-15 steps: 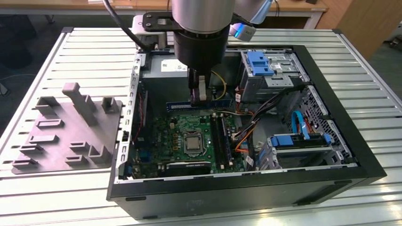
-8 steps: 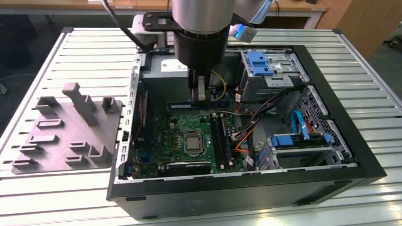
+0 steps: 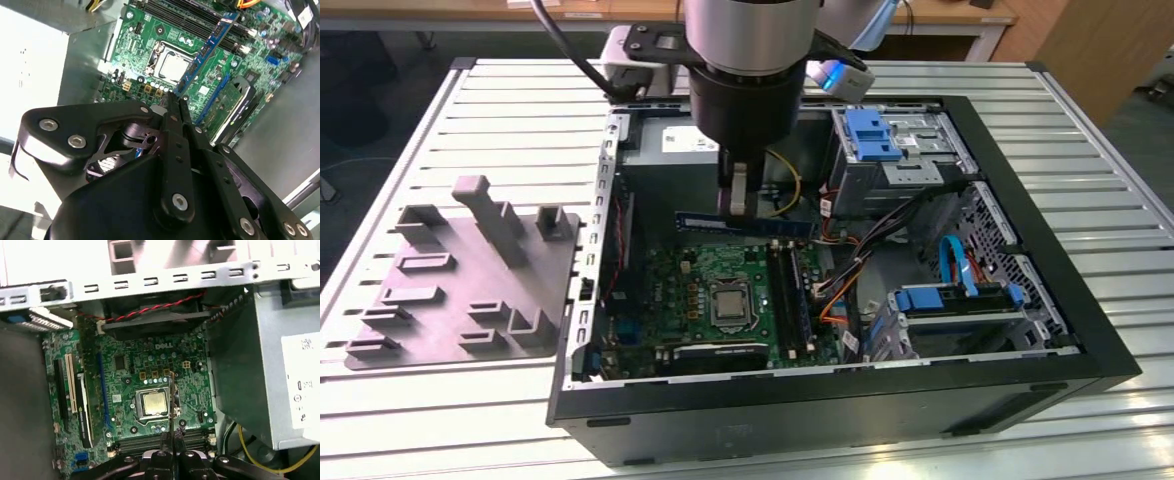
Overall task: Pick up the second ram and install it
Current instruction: 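Insert the second ram into the second slot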
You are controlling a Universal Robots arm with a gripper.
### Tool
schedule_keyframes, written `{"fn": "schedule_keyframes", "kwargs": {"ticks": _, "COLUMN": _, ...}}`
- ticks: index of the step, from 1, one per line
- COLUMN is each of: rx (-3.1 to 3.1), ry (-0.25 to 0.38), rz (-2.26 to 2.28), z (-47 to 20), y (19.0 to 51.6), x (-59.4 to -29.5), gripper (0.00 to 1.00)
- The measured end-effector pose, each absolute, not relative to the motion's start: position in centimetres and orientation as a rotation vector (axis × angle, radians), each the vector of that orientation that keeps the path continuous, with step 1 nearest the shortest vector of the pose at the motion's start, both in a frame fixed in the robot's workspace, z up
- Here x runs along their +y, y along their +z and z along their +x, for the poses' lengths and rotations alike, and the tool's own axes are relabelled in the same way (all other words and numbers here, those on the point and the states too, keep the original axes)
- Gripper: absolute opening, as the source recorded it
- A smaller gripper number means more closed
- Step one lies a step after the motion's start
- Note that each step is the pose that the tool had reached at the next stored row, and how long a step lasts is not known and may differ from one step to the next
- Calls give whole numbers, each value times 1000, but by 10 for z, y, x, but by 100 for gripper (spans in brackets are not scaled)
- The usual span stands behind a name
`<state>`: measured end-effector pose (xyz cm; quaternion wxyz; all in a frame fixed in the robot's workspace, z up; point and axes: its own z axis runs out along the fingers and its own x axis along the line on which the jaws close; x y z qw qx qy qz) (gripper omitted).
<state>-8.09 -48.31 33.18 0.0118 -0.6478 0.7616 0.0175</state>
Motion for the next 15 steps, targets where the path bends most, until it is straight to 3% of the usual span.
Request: {"fn": "schedule_keyframes", "kwargs": {"ticks": 15, "rx": 2624, "ry": 49, "rz": -1676, "z": -81, "y": 328, "x": -483, "gripper": 13}}
